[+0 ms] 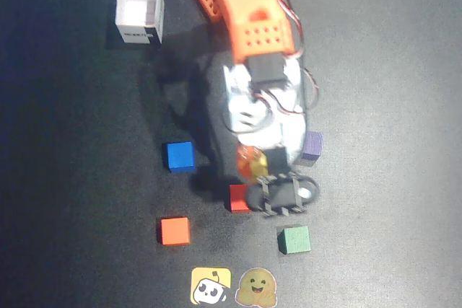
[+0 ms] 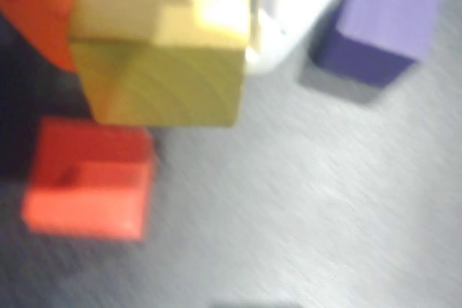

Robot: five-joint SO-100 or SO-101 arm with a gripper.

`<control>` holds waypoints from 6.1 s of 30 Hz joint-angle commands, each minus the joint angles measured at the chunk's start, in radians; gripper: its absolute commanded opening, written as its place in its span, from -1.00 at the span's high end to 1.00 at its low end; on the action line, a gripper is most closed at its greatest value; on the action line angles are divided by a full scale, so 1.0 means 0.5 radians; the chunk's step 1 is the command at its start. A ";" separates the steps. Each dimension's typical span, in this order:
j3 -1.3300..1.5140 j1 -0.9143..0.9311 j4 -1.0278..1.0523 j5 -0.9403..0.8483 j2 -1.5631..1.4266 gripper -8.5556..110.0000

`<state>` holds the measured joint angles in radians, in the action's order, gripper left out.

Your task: Put the yellow cube on top of the green cube.

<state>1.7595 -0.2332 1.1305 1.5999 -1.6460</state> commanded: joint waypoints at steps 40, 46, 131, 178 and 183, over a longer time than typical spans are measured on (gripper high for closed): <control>-1.608 -0.181 0.227 0.236 1.157 0.76; -1.617 -0.163 0.129 0.236 1.193 0.76; -1.614 -0.230 -0.101 0.396 1.411 0.40; 1.482 0.163 -0.276 -0.083 -1.789 0.86; 1.789 0.202 -0.190 -0.077 -2.224 0.86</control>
<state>2.6124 -0.1427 1.0155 1.5555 -2.6369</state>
